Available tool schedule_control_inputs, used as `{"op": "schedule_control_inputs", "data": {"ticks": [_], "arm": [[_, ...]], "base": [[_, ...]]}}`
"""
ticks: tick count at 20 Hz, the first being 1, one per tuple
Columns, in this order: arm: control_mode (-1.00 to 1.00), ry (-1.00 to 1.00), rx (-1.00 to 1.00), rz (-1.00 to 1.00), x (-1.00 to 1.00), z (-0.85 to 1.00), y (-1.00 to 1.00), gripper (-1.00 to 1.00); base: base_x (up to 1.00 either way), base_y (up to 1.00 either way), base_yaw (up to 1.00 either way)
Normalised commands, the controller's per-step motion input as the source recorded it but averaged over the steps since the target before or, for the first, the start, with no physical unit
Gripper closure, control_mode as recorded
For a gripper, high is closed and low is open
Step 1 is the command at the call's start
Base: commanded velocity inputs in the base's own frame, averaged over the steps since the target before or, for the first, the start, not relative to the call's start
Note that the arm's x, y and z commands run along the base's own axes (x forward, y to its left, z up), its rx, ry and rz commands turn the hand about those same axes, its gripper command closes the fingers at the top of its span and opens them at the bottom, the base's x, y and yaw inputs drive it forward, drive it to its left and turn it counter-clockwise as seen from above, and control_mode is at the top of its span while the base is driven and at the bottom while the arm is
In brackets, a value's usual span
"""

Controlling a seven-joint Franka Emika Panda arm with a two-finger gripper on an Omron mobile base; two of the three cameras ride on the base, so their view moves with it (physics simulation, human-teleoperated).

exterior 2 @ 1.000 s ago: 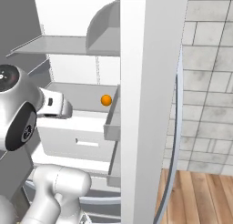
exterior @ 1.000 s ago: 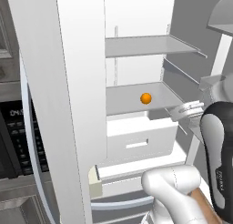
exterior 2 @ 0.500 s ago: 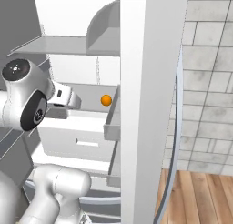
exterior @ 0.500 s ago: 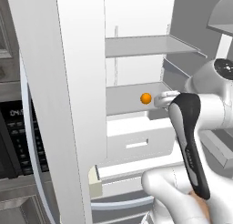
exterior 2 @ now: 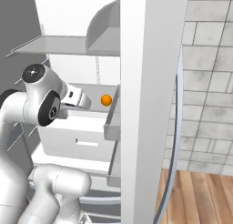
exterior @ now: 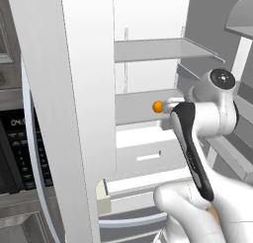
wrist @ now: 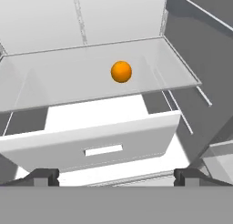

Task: Retrieve the kiwi and orange from the fridge and place them into the bowl on the dining table.

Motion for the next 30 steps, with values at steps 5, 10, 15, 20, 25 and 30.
{"op": "schedule_control_inputs", "data": {"ticks": [5,10,15,20,25,30], "arm": [[-1.00,0.00,0.00,-0.08,0.50,-0.05,-0.08,-1.00],[-1.00,0.01,0.00,-0.07,0.46,-0.08,-0.16,-1.00],[-1.00,0.07,0.00,-0.05,0.45,-0.20,-0.20,-1.00],[-1.00,0.06,0.00,-0.02,0.46,-0.25,-0.06,-1.00],[-1.00,0.06,0.00,0.00,0.48,-0.31,0.00,-1.00],[-1.00,0.01,0.00,0.00,0.29,-0.42,0.00,-1.00]], "base": [[0.00,0.00,0.00],[0.00,0.00,0.00],[0.00,0.00,0.00],[0.00,0.00,0.00],[0.00,0.00,0.00],[0.00,0.00,0.00]]}}
